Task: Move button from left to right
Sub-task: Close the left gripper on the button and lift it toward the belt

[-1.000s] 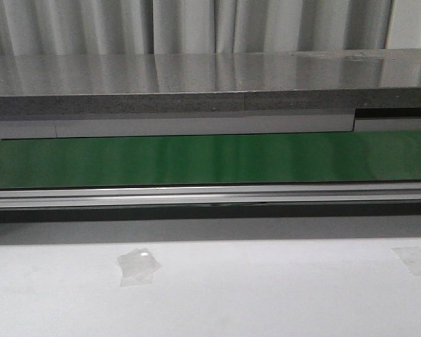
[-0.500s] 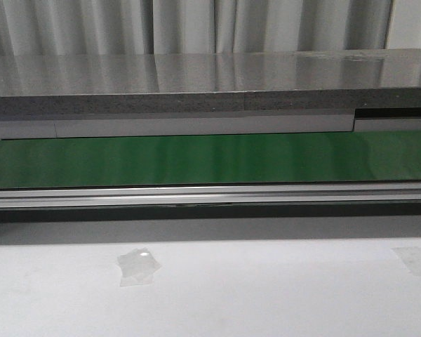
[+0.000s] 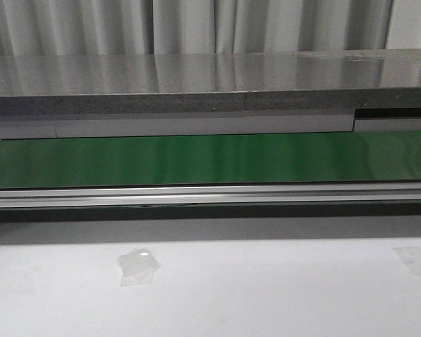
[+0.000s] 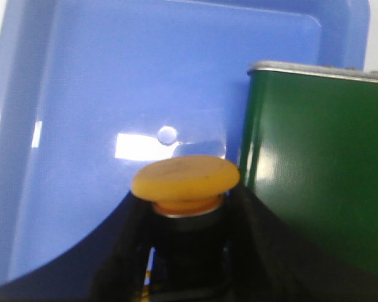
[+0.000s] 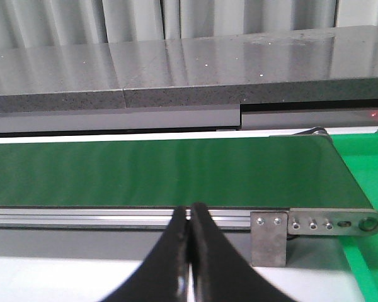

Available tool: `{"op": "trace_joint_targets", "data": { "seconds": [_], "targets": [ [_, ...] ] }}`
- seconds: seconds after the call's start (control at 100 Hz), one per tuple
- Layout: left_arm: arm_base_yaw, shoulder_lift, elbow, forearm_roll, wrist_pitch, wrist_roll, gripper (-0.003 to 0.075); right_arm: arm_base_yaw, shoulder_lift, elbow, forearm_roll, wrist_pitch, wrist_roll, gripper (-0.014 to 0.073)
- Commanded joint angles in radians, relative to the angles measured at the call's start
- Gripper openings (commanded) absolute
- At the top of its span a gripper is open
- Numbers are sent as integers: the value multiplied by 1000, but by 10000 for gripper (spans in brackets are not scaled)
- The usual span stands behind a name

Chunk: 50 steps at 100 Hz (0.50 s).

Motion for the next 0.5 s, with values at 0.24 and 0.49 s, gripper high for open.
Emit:
{"op": "trace_joint_targets", "data": {
  "seconds": [0.24,0.49],
  "targets": [
    [-107,-53,-23,0,-1,68,82,3,-20,-15,2,-81,-3,-68],
    [-121,-51,-23,16,-3,68,82,3,-20,-15,2,-81,-3,-68]
  ]
}}
